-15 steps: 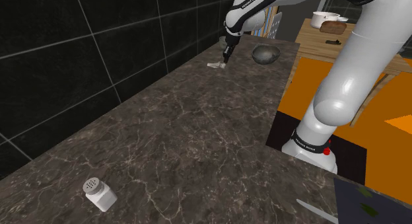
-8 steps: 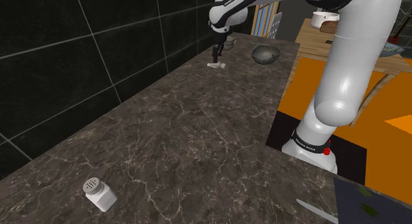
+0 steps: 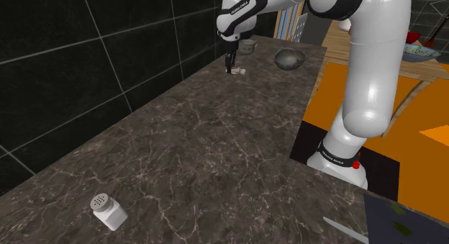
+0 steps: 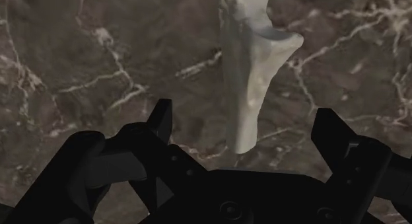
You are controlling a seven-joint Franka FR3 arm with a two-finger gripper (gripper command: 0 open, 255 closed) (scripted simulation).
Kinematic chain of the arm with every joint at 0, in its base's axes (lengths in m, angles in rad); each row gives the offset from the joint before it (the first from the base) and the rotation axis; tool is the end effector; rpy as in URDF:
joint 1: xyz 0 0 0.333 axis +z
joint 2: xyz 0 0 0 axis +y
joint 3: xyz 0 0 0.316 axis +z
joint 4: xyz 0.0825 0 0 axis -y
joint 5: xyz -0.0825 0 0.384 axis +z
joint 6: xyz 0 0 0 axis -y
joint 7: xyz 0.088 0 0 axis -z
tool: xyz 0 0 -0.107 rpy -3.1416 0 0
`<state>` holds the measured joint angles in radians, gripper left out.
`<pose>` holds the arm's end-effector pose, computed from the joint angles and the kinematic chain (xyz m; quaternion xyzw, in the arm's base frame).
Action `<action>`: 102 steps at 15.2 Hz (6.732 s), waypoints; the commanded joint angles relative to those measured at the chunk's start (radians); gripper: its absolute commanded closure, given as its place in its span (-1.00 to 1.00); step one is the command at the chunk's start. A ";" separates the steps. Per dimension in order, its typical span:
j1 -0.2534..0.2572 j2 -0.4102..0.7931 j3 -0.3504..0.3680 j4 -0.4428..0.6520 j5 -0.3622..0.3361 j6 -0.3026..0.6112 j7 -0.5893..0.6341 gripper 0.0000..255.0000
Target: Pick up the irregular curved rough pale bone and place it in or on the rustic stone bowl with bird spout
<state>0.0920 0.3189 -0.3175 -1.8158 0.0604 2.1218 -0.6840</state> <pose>0.6196 -0.1256 0.3726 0.9754 0.2192 -0.0084 0.0218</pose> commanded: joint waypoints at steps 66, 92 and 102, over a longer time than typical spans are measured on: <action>-0.135 -0.283 -0.136 0.036 -0.090 -0.293 -0.247 1.00; -0.257 -0.273 -0.252 -0.137 -0.076 -0.105 -0.486 1.00; -0.257 -0.273 -0.252 -0.137 -0.076 -0.105 -0.486 -1.00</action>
<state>-0.1653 0.0462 -0.5697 -1.9524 -0.0157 2.0171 -1.1699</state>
